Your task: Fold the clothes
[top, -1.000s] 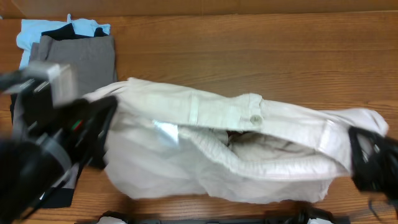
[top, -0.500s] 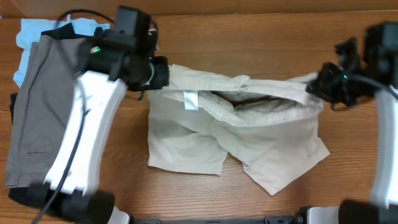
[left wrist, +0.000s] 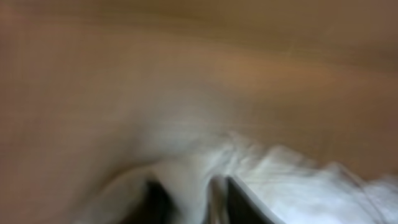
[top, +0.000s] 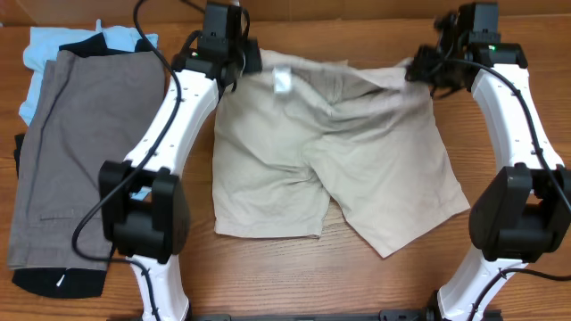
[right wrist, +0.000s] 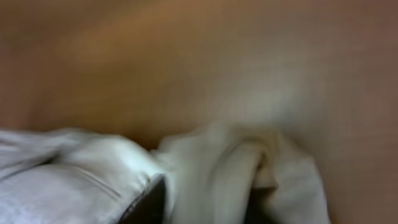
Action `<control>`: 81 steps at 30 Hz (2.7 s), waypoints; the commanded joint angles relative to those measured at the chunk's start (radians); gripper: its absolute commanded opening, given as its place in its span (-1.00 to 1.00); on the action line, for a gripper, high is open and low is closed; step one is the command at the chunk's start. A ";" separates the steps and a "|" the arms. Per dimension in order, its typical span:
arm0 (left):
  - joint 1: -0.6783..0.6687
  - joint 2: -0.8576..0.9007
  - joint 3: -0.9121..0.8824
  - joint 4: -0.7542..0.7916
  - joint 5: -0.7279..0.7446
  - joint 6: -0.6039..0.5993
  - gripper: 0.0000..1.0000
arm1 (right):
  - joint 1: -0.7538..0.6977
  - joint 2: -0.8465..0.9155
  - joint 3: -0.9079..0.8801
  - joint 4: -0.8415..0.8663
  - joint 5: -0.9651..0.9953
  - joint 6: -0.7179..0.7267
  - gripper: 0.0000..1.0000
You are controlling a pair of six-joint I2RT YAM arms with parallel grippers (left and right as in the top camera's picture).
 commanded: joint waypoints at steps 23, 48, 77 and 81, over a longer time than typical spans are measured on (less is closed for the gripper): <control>0.015 -0.005 0.299 -0.491 0.186 0.182 1.00 | 0.093 -0.052 0.049 -0.166 -0.002 0.116 1.00; 0.017 -0.005 0.299 -0.532 0.185 0.222 1.00 | 0.174 -0.050 0.019 -0.222 0.146 0.152 0.99; 0.017 -0.005 0.298 -0.600 0.158 0.314 1.00 | 0.175 -0.035 -0.231 -0.336 0.132 0.341 0.98; 0.017 -0.005 0.298 -0.619 0.158 0.341 1.00 | 0.175 -0.035 -0.338 -0.303 0.124 0.363 1.00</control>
